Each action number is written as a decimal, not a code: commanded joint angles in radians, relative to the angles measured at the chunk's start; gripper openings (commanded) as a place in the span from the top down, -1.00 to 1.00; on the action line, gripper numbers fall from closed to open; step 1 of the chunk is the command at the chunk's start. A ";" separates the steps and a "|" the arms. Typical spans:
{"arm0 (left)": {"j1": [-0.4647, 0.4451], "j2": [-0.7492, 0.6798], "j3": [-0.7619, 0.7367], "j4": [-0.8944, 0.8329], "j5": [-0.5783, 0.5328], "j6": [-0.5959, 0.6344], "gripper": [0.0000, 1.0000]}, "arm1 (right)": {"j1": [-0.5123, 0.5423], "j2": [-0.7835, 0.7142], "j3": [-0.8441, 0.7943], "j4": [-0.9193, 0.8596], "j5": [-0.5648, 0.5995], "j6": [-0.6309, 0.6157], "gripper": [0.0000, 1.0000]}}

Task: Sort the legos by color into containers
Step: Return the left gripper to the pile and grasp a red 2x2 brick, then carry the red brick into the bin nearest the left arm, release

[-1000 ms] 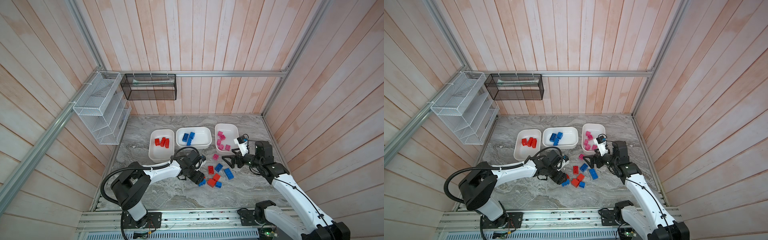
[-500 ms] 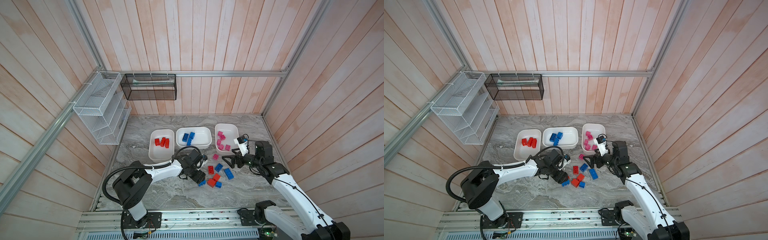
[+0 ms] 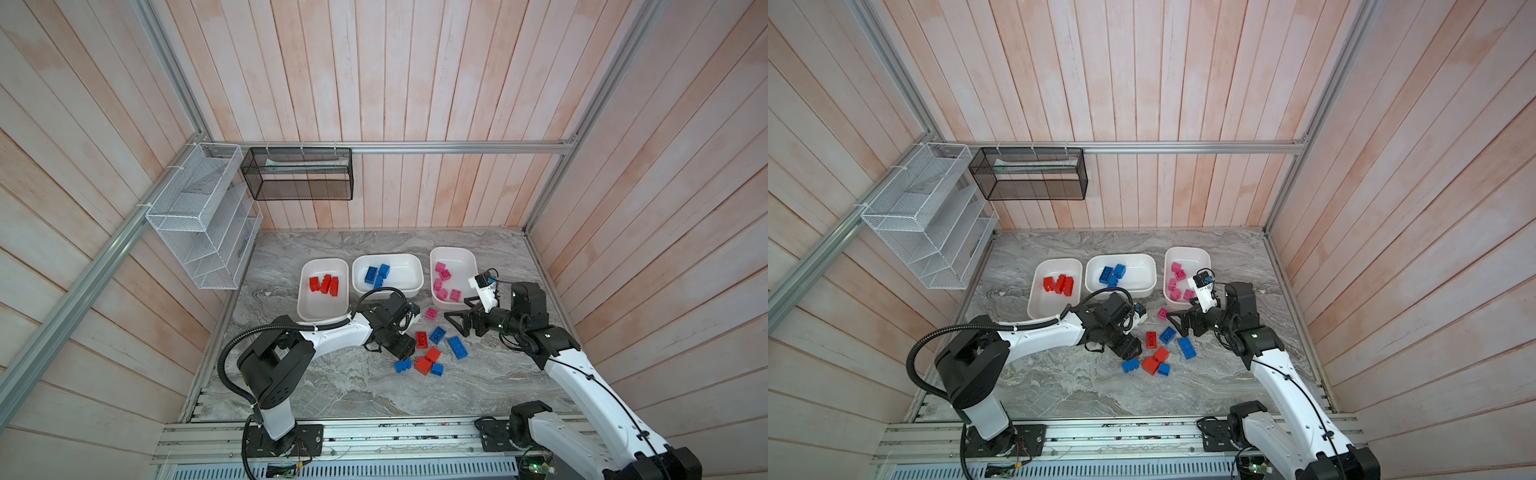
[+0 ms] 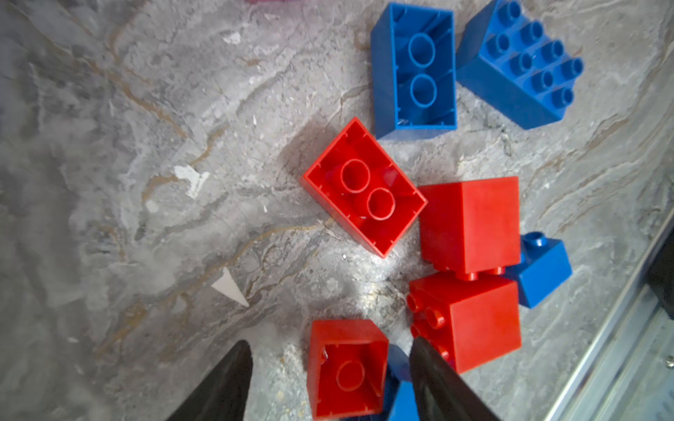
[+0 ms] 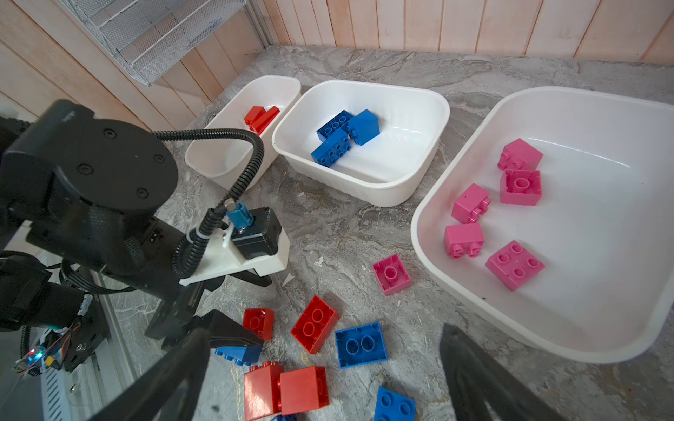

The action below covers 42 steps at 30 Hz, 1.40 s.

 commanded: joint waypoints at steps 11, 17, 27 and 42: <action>-0.006 0.064 0.023 -0.074 -0.130 0.011 -0.23 | 0.006 0.004 0.026 -0.020 0.006 -0.014 -0.96; -0.009 0.057 0.026 -0.096 -0.170 0.016 0.07 | 0.006 0.010 0.027 -0.012 0.001 -0.008 -0.96; -0.010 0.019 0.050 -0.153 -0.203 0.017 0.37 | 0.006 0.016 0.029 -0.012 0.002 -0.010 -0.96; 0.345 -0.233 0.147 -0.309 -0.099 0.107 0.32 | 0.023 0.034 0.033 0.054 -0.033 0.030 -0.96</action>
